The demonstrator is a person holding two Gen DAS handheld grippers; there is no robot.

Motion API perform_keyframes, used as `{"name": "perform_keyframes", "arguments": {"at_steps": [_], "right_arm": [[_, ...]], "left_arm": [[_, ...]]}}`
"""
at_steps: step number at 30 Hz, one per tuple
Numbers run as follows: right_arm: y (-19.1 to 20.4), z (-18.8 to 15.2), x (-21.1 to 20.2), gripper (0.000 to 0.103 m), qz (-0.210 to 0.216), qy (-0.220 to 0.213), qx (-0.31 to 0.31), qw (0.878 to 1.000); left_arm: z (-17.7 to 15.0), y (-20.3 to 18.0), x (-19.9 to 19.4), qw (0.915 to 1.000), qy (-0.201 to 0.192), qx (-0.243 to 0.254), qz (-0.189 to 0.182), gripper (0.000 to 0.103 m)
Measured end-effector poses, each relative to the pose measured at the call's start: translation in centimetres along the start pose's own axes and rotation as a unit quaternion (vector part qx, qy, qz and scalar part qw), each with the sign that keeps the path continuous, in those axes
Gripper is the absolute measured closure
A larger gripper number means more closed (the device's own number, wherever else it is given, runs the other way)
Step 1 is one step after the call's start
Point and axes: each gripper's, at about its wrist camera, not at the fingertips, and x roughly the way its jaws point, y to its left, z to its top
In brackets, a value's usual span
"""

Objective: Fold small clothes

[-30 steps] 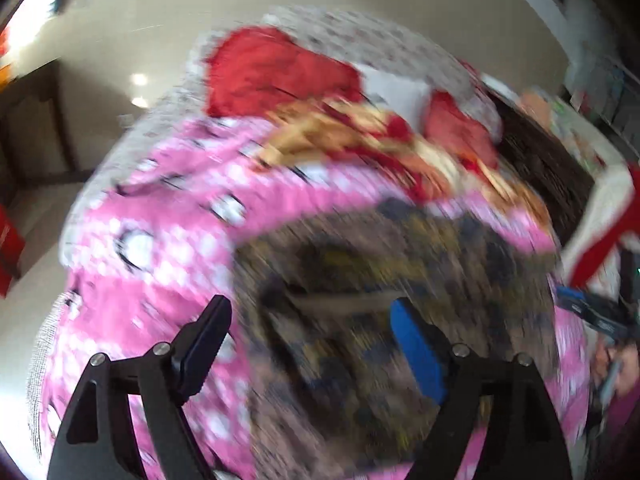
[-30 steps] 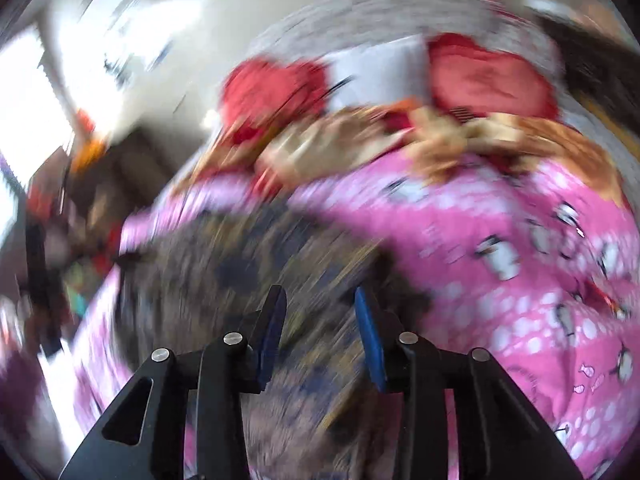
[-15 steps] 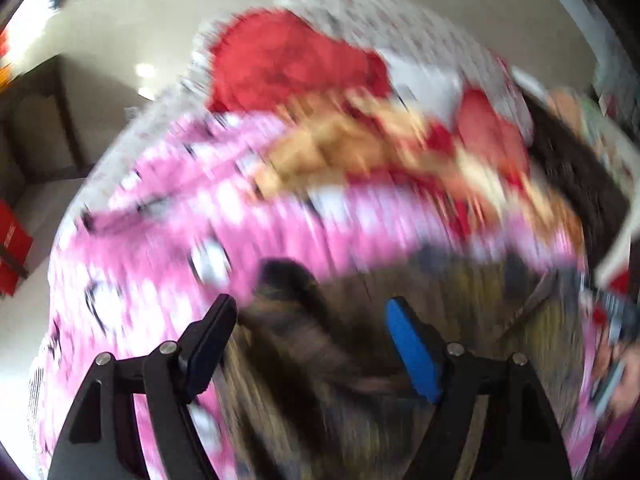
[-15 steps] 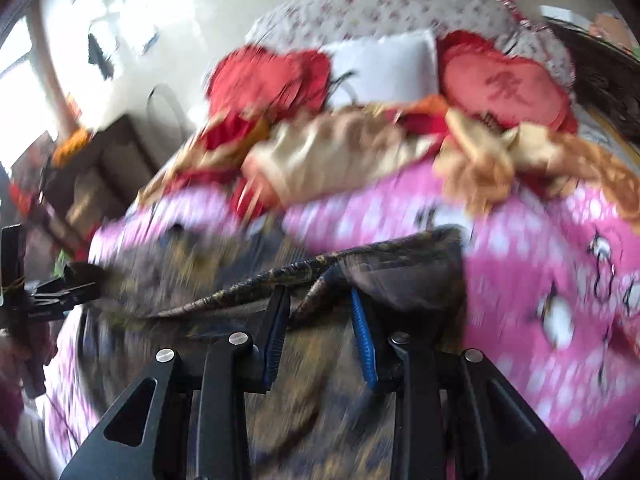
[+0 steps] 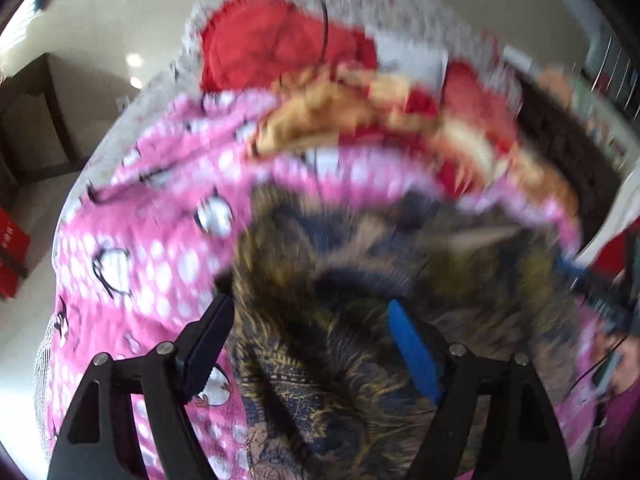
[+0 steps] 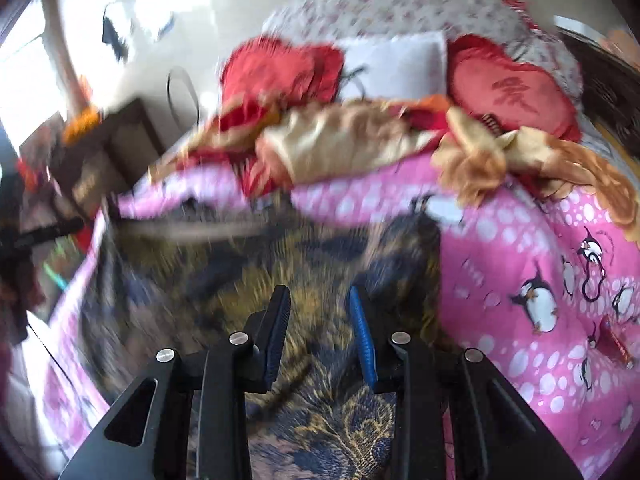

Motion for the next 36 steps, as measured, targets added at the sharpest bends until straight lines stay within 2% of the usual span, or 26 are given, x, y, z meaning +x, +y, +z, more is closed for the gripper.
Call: {"name": "perform_keyframes", "arguments": {"at_steps": [2,4,7,9,11,13,17,18,21,22,23,24,27,29,32,34,36], "right_arm": [[-0.6,0.4,1.2,0.076,-0.028,-0.004,0.015,0.999],[-2.0,1.3,2.3,0.079,-0.048,-0.017,0.059,0.997],[-3.5,2.3,3.6,0.079,-0.073,0.002,0.112,0.991],[-2.6,2.7,2.4,0.079,-0.079,-0.006,0.12,0.99],[-0.2,2.6,0.6,0.078,-0.053,-0.029,0.089,0.994],[3.5,2.6,-0.3,0.077,-0.003,-0.04,0.04,0.998],[11.1,3.0,1.6,0.077,0.057,-0.02,-0.056,0.997],[13.2,2.9,2.4,0.077,0.062,-0.015,-0.084,0.994],[17.0,3.0,6.1,0.077,0.021,0.013,-0.137,0.99],[17.3,3.2,7.5,0.077,-0.002,0.026,-0.137,0.99],[17.1,3.6,8.8,0.077,-0.037,0.021,-0.129,0.991],[16.7,4.0,9.2,0.077,-0.049,0.007,-0.118,0.992],[14.0,5.6,10.0,0.077,-0.103,-0.011,-0.049,0.993],[12.1,5.6,9.0,0.077,-0.074,-0.002,0.0,0.997],[11.2,4.2,5.8,0.077,-0.02,-0.021,0.001,1.0],[10.9,2.8,3.9,0.076,-0.022,-0.022,-0.02,0.999],[11.0,2.4,3.8,0.073,-0.023,-0.013,-0.048,0.999]], "left_arm": [[0.5,-0.3,2.0,0.9998,0.012,-0.007,0.011,0.02],[2.0,0.4,3.4,0.9988,0.0,-0.039,0.03,0.02],[3.1,2.8,4.1,0.9945,-0.003,-0.103,0.02,0.02],[2.9,4.5,3.5,0.9904,0.001,-0.137,0.014,0.02],[1.8,5.3,2.0,0.9906,-0.005,-0.137,-0.002,0.02],[0.1,5.3,0.1,0.9936,-0.011,-0.113,-0.005,0.02],[-5.0,4.8,-3.4,0.9962,-0.01,-0.08,-0.034,0.02],[-5.8,4.5,-3.8,0.9962,-0.01,-0.078,-0.036,0.019],[-9.2,4.1,-3.9,0.9967,0.011,-0.073,-0.033,0.017],[-10.0,4.0,-3.7,0.9968,0.018,-0.073,-0.029,0.017],[-11.0,3.9,-3.2,0.9972,0.029,-0.067,-0.018,0.017],[-11.7,3.8,-2.6,0.9973,0.039,-0.061,-0.01,0.017],[-12.8,4.4,-1.6,0.996,0.052,-0.073,-0.005,0.017],[-12.9,4.5,-1.9,0.9956,0.043,-0.082,-0.012,0.017],[-12.8,4.5,-2.4,0.9955,0.031,-0.088,-0.017,0.017],[-12.6,4.4,-2.5,0.9952,0.025,-0.092,-0.019,0.017],[-12.5,4.1,-2.2,0.9948,0.029,-0.096,-0.017,0.017]]}}
